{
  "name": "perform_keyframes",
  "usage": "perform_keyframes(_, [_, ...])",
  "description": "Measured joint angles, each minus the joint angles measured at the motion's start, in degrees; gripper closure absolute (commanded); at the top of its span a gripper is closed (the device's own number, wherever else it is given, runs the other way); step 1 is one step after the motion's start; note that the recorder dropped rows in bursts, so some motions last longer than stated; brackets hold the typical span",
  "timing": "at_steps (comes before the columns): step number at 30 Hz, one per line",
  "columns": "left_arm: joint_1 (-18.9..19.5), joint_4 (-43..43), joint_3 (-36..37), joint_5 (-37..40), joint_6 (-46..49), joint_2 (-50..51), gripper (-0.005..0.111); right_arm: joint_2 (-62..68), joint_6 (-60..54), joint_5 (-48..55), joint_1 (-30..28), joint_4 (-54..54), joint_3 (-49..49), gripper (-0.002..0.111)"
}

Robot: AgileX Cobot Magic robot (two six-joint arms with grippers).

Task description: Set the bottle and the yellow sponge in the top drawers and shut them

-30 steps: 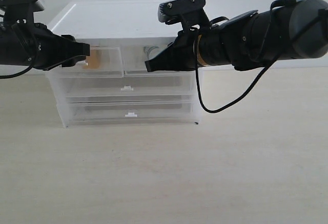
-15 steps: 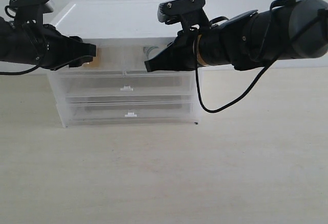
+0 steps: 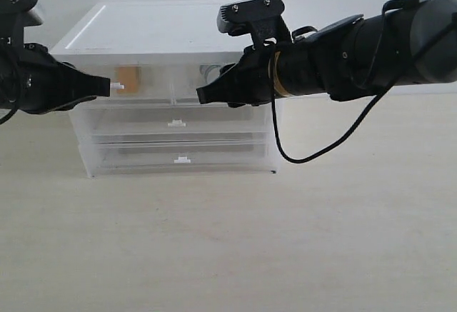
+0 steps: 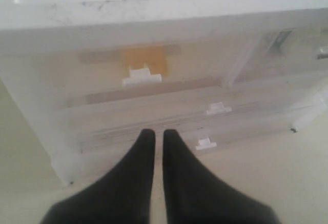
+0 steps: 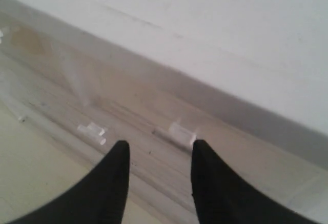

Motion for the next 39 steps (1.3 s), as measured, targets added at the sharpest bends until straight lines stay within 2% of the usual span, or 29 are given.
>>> perform_keyframes(10, [-0.31,-0.97,10.76,-1.54,-0.67,-12.37,0.103,-8.88,2.61,0.37,0.0,0.0,9.37,0.075])
perform_keyframes(12, [-1.41,-1.77,13.76,-2.22,-0.7,-16.16,0.103,-10.55,2.89,0.37,0.0,0.0,11.59,0.085])
perform_keyframes(15, [-3.8,-2.67,18.07,-2.64,-1.19,-21.85,0.103,-13.28,3.0,0.37,0.0,0.0,15.22,0.108])
perform_keyframes(22, [-7.95,-4.06,26.62,-2.89,-2.58,-34.82,0.103,-23.27,4.6,-0.23,0.45,0.95,24.18,0.108])
perform_keyframes(31, [-8.23,-4.45,33.87,-2.89,-3.69,-43.76,0.103,-40.11,5.13,1.37,0.56,1.84,36.92,0.108])
perform_keyframes(39, [-8.23,-5.14,38.69,-3.84,-3.69,-45.35,0.103,-53.05,6.1,7.43,0.56,1.94,46.12,0.108])
